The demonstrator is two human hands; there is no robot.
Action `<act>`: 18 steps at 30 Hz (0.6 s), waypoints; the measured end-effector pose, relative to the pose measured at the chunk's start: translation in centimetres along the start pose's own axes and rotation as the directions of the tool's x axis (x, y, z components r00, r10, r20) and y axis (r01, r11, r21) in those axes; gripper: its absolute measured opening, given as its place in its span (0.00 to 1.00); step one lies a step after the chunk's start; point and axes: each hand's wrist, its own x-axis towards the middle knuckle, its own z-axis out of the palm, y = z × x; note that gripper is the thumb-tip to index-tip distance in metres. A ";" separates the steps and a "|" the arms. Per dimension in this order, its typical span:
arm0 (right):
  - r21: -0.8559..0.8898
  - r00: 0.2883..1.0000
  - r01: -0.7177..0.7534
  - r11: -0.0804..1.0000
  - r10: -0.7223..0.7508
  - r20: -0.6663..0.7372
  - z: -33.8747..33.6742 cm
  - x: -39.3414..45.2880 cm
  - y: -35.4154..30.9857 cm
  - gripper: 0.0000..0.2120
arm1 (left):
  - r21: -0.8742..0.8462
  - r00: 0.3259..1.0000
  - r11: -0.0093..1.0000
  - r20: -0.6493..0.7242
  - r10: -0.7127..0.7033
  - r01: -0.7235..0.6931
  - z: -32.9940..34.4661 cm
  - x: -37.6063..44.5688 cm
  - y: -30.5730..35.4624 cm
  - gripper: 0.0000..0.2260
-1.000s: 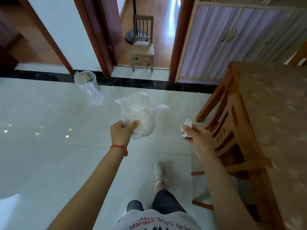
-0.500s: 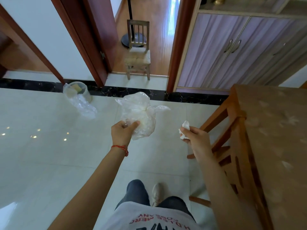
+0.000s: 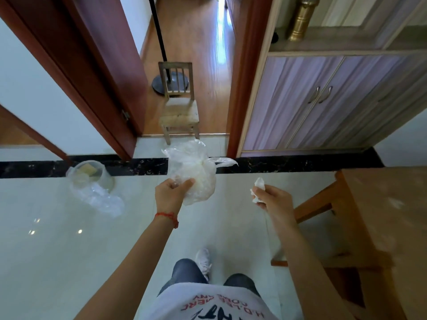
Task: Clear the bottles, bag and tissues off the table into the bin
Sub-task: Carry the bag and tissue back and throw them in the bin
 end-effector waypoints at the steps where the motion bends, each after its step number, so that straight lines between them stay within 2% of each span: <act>1: 0.003 1.000 0.000 1.000 0.000 -0.009 0.7 1.1 -0.6 0.04 | 0.005 1.000 1.000 0.006 -0.003 0.003 0.4 1.4 0.6 0.24; 6: -0.021 0.999 -0.015 1.000 0.014 -0.033 2.7 6.1 -2.6 0.04 | 0.020 0.999 1.000 0.039 -0.014 0.013 2.8 7.5 2.8 0.23; 10: 0.029 0.998 -0.043 0.999 0.044 -0.044 3.1 10.3 -4.2 0.07 | 0.021 0.996 1.000 0.090 -0.021 0.019 5.8 11.4 4.3 0.22; 18: 0.078 0.994 -0.065 0.995 0.071 -0.081 3.0 20.7 -8.7 0.02 | 0.021 0.985 0.999 0.172 -0.028 0.025 14.4 18.2 8.7 0.19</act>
